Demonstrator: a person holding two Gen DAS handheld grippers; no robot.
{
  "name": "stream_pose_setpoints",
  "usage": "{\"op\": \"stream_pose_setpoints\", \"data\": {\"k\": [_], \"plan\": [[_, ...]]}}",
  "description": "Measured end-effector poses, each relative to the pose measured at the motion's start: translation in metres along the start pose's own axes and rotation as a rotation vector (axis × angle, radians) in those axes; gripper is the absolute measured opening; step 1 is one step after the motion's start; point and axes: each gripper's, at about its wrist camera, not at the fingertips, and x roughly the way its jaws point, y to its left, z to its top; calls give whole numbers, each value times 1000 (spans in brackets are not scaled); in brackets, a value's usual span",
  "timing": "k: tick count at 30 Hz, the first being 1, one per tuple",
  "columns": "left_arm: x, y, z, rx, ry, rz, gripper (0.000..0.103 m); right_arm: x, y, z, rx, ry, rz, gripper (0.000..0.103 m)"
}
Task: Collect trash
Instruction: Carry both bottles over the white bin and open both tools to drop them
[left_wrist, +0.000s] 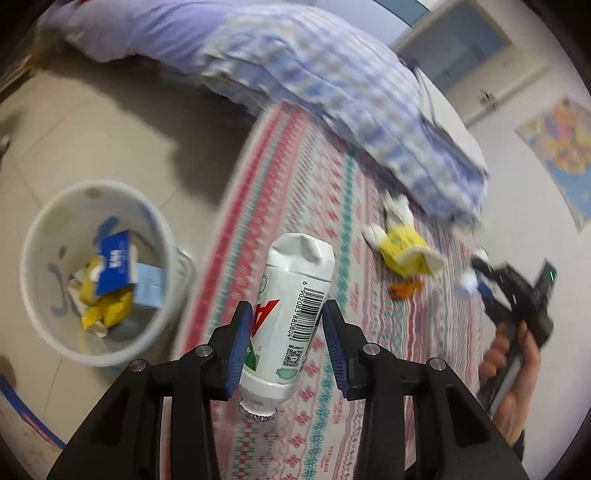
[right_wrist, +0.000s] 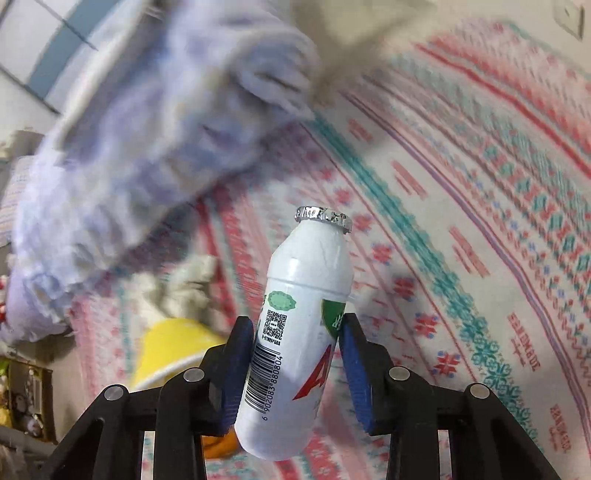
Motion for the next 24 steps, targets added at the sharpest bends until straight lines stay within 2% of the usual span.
{"op": "stream_pose_setpoints", "data": {"k": [3,8,16,24], "plan": [[-17,33,12,-87,-43,23,41,-24,25,-7,-65,-51,69,42],[-34,78,25,-209,-79,26,41,-43,73,-33,-201,-76,160,42],[-45,125,29,-322,-100,31,41,-34,160,-98,-466,-34,260,42],[-34,152,29,-395,-76,32,42,-6,206,-153,-579,55,318,42]]}}
